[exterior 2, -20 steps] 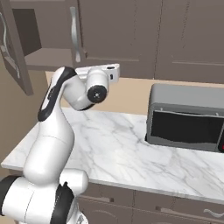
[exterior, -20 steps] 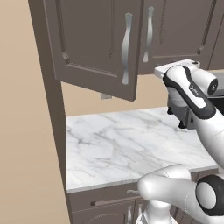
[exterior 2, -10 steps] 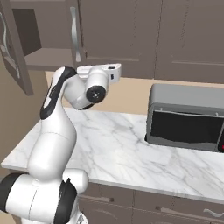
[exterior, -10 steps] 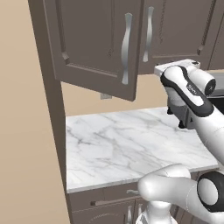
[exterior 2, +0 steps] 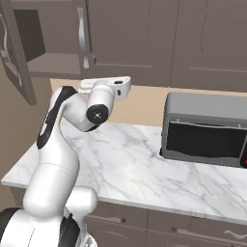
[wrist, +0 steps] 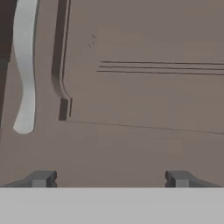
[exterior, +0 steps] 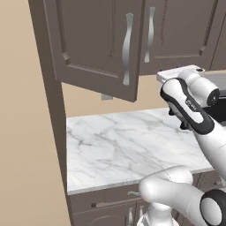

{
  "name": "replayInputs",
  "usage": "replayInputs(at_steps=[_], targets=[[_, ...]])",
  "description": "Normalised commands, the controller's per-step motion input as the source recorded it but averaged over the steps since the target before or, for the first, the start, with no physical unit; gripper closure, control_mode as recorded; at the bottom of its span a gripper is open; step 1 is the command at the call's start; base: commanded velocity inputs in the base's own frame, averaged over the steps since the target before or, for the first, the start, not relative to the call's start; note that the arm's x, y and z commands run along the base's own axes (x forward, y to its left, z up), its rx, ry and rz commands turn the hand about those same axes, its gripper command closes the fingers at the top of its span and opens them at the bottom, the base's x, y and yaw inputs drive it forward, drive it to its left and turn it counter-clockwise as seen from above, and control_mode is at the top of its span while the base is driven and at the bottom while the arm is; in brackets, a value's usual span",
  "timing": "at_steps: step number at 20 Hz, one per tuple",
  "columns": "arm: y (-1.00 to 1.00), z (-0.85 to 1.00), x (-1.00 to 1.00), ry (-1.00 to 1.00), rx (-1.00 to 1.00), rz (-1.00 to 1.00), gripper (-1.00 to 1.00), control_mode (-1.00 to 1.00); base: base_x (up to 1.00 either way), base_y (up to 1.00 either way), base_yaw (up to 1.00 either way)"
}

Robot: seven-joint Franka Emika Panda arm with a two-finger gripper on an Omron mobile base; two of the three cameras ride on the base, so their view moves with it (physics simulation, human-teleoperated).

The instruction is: Close all open cabinet doors.

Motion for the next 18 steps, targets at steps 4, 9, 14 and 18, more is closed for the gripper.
replayInputs(at_steps=[4,9,14,18], targets=[[0.0,0.18,-0.71,0.04,0.0,-0.02,-1.0,-1.0,0.0,0.0,0.0],[0.0,0.4,-0.63,0.14,0.0,-0.03,-1.0,-1.0,0.0,0.0,0.0],[0.0,0.27,-0.74,0.11,0.0,-0.03,-1.0,-1.0,0.0,0.0,0.0],[0.0,0.12,-0.8,0.05,0.0,-0.02,-1.0,-1.0,0.0,0.0,0.0]])
